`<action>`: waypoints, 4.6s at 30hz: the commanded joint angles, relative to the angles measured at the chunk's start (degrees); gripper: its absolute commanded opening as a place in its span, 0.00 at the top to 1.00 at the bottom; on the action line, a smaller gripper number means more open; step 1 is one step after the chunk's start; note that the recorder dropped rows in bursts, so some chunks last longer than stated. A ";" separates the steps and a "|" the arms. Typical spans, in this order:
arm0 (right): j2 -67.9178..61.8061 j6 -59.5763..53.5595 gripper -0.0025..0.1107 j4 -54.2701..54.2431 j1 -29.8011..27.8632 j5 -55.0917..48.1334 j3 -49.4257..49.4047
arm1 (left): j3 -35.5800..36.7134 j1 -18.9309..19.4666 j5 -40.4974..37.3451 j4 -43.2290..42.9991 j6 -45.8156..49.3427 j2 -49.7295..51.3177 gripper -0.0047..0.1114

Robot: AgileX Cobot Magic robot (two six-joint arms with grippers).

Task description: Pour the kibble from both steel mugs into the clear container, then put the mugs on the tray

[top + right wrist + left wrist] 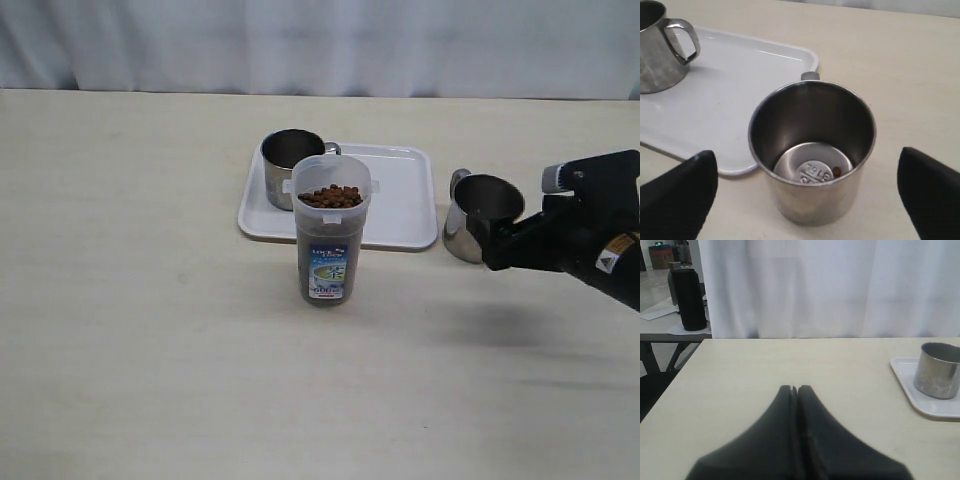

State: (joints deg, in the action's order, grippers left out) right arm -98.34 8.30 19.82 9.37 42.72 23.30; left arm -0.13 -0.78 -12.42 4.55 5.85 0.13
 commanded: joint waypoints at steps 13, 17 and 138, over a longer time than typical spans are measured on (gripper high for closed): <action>-15.68 -2.11 0.08 2.03 0.13 0.62 13.03 | 0.13 -0.35 0.90 0.47 0.15 -0.13 0.96; -16.40 -3.67 0.13 3.14 0.13 0.72 13.31 | 0.13 -0.35 0.90 0.47 0.15 -0.13 0.96; 90.15 5.82 0.94 -12.96 1.30 -51.67 -23.30 | 0.13 -0.35 1.16 0.12 0.15 -0.13 0.96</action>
State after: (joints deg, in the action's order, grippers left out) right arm -8.26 14.53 6.15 10.83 -8.86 0.15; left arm -0.13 -0.78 -12.02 4.55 5.85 0.13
